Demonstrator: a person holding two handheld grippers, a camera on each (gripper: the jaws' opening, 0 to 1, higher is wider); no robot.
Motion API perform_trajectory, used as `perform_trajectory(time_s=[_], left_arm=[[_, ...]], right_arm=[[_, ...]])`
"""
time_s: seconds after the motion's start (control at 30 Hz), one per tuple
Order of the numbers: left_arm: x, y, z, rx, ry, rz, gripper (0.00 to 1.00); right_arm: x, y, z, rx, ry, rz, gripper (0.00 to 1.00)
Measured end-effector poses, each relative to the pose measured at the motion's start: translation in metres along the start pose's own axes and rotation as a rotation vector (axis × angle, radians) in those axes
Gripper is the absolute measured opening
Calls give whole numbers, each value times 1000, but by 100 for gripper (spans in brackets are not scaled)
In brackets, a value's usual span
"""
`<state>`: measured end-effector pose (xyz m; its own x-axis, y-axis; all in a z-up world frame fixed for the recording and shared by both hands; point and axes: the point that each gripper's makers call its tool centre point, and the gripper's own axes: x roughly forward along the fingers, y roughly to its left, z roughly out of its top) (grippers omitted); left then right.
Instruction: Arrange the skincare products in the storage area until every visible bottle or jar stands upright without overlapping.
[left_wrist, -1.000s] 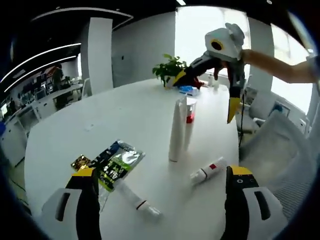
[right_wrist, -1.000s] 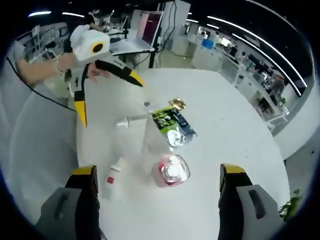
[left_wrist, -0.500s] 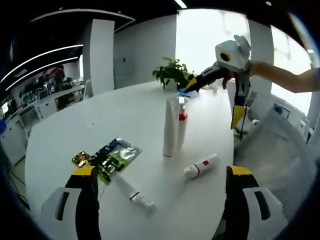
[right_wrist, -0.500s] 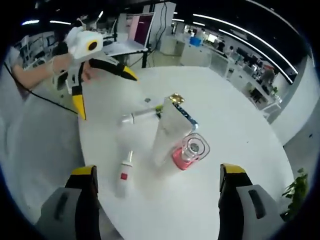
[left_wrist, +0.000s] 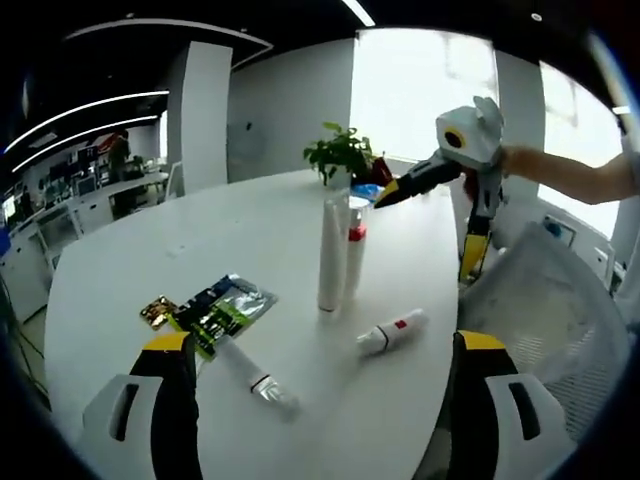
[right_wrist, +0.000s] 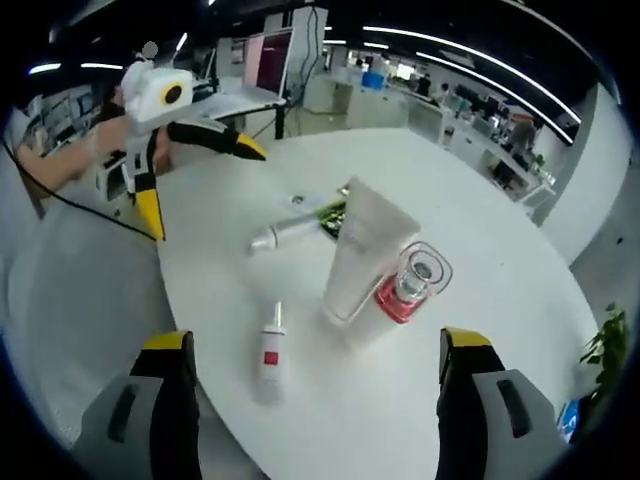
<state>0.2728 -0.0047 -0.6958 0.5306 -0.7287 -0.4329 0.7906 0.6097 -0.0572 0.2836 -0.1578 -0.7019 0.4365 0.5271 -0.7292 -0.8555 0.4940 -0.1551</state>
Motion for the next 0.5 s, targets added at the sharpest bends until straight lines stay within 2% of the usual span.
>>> perform_trajectory(time_s=[0.07,0.27,0.33,0.5], left_arm=[[-1,1,-7,12,34,-8,99],[-1,3,-16,3,58,-21,99],[-1,5,-19,22,69,-13,99],[1,8,-18,4,57,-15,99]], right_arm=[[3,2,-2,7,3,-1,100],[10,14,-15,-16,43,1,100],[13,21,-21,-15,67,14,100],[20,23,-21,-5,62,8,95]])
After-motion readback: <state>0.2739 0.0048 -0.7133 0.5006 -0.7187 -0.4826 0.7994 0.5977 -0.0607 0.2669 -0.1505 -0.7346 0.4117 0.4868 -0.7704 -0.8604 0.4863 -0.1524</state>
